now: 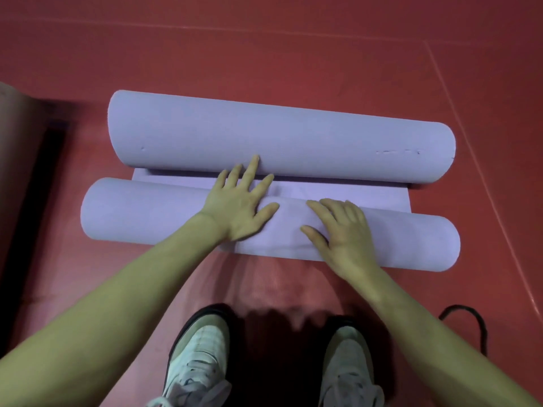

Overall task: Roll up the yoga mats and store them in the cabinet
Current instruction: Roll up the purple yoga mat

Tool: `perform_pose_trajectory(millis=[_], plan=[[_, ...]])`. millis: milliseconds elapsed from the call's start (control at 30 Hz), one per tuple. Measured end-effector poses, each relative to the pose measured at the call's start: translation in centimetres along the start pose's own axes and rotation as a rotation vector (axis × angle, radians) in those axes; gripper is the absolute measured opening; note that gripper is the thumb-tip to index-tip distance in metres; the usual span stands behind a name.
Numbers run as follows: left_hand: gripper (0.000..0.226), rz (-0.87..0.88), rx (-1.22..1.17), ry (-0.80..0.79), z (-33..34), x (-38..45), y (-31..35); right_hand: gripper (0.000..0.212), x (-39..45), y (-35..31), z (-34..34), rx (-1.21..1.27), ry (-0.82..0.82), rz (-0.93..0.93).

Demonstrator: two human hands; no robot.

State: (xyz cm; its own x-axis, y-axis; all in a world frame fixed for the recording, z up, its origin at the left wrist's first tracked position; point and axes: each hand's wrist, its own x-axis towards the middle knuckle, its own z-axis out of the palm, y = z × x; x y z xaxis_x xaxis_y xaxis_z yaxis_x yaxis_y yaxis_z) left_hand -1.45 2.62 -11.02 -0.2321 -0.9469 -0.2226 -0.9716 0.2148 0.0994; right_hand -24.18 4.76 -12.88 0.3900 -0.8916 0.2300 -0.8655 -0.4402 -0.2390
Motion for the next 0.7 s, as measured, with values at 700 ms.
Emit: perform_pose_trajectory(millis=[700], plan=[[0.072, -0.200, -0.105, 0.064, -0.9, 7.0, 0.7, 0.059, 5.9, 2.4, 0.9, -0.170, -0.151, -0.027]])
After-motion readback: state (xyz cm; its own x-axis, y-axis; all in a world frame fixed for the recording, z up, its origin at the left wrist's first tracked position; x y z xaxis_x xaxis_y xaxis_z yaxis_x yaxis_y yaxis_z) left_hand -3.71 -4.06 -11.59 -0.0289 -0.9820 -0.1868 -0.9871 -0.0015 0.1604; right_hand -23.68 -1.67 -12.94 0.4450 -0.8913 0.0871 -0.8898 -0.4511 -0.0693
